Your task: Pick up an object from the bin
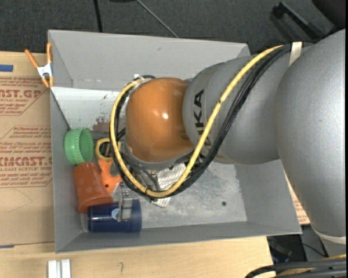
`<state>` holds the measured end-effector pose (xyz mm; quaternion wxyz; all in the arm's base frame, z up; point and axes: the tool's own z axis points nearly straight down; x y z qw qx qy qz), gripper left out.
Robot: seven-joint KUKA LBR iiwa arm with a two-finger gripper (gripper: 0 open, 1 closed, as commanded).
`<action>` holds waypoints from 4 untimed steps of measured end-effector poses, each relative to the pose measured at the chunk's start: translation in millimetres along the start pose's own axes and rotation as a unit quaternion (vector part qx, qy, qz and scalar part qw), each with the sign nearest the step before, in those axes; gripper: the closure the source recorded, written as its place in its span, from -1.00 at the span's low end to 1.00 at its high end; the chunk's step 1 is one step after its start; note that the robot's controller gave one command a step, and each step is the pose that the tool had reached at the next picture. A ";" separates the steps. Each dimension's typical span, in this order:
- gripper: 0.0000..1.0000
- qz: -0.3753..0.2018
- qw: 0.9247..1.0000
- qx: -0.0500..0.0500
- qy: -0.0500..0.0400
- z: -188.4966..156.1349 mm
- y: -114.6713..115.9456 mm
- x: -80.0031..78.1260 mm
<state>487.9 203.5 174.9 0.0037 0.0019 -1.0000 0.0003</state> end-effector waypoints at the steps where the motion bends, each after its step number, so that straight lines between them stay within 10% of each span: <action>1: -1.00 0.001 1.000 -0.001 -0.004 -4.6 -1.1 -2.0; 3: -1.00 -0.175 0.985 0.003 -0.003 74.0 -1.7 0.0; 4: 1.00 -0.272 0.962 0.002 -0.003 105.5 0.7 2.4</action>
Offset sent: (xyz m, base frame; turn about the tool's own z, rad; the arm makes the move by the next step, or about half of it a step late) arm -0.0017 -0.0222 -0.1049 -0.1594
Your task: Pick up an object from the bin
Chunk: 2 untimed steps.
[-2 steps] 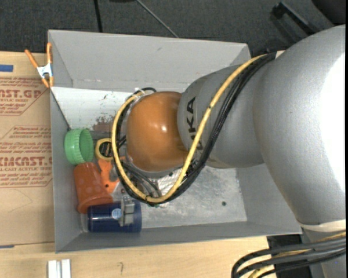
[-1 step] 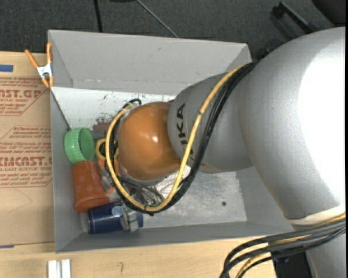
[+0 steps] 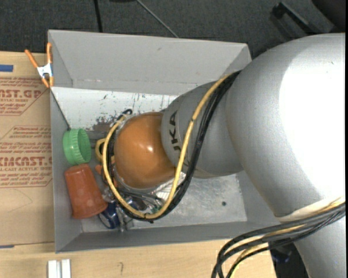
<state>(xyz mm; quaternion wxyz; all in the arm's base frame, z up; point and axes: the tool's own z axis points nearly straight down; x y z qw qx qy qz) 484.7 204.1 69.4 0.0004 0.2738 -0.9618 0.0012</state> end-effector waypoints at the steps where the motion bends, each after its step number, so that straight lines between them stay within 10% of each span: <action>1: 1.00 0.000 1.000 0.000 0.000 0.0 0.0 0.0; 2: 1.00 0.000 1.000 0.000 0.000 0.0 0.0 0.0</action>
Offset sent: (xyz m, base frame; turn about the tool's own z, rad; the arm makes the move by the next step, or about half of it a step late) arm 0.0000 0.0000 0.0000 0.0000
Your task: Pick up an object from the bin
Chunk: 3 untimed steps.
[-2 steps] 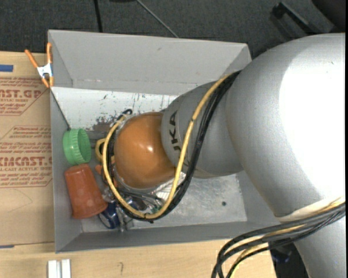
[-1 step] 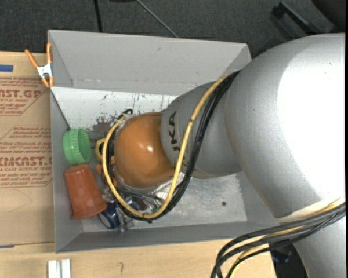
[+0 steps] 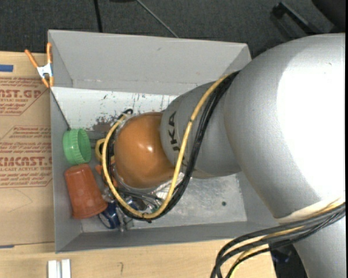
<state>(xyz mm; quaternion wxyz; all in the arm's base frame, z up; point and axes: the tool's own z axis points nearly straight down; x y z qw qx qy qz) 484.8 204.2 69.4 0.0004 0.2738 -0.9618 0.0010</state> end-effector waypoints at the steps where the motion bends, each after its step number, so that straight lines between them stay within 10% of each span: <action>1: 1.00 -0.025 1.000 -0.002 -0.001 -94.2 -4.8 -15.3; 2: 1.00 -0.025 1.000 -0.002 -0.001 -94.1 -4.7 -15.3; 3: 1.00 -0.015 1.000 -0.001 -0.002 -211.9 -14.0 -44.7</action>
Offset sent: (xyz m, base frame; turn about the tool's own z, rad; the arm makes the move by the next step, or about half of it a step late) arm 0.0000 0.0000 0.0000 0.0000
